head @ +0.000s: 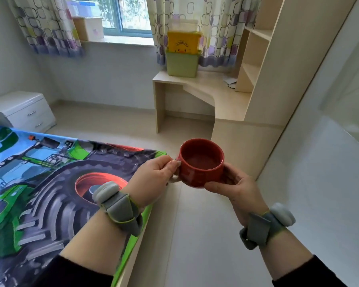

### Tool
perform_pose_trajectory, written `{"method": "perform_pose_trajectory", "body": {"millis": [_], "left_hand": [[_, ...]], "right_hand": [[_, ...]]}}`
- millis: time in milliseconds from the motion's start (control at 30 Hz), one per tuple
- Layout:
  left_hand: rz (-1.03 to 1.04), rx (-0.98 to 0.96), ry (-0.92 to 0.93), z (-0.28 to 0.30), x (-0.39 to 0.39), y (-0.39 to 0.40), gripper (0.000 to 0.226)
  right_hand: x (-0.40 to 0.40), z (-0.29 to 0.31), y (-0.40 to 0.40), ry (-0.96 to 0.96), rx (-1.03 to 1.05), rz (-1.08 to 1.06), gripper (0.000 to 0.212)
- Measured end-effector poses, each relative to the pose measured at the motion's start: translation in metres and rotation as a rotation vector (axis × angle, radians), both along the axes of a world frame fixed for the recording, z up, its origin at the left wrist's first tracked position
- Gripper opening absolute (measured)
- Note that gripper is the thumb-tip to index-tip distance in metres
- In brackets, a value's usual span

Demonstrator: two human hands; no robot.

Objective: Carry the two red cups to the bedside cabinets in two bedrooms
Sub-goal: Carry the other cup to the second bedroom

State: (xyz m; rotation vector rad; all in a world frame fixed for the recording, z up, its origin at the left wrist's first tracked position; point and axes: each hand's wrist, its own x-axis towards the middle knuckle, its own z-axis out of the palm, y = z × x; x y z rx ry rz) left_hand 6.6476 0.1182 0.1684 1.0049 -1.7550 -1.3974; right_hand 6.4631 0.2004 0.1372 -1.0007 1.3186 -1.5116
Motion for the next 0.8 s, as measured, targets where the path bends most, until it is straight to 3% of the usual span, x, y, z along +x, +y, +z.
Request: {"method": "perform_pose_trajectory", "body": {"millis": [200,300,567,800], "left_hand": [[-0.04,0.026,0.028,0.003,-0.042,-0.111,0.025],[-0.027,0.0,-0.041,-0.001,-0.066,-0.164,0.024],[0.087,-0.044,-0.104,-0.009,-0.145,-0.302,0.028],[0.171,-0.052,-0.098,-0.002,-0.187,-0.377,0.028]], "right_hand": [[-0.039,0.003,-0.102,-0.019,-0.002,-0.034,0.063],[-0.066,0.001,-0.153,0.002,0.006,-0.043,0.066],[-0.154,-0.001,-0.301,0.045,-0.036,0.03,0.066],[-0.202,0.006,-0.395,0.095,-0.015,0.074,0.072]]}}
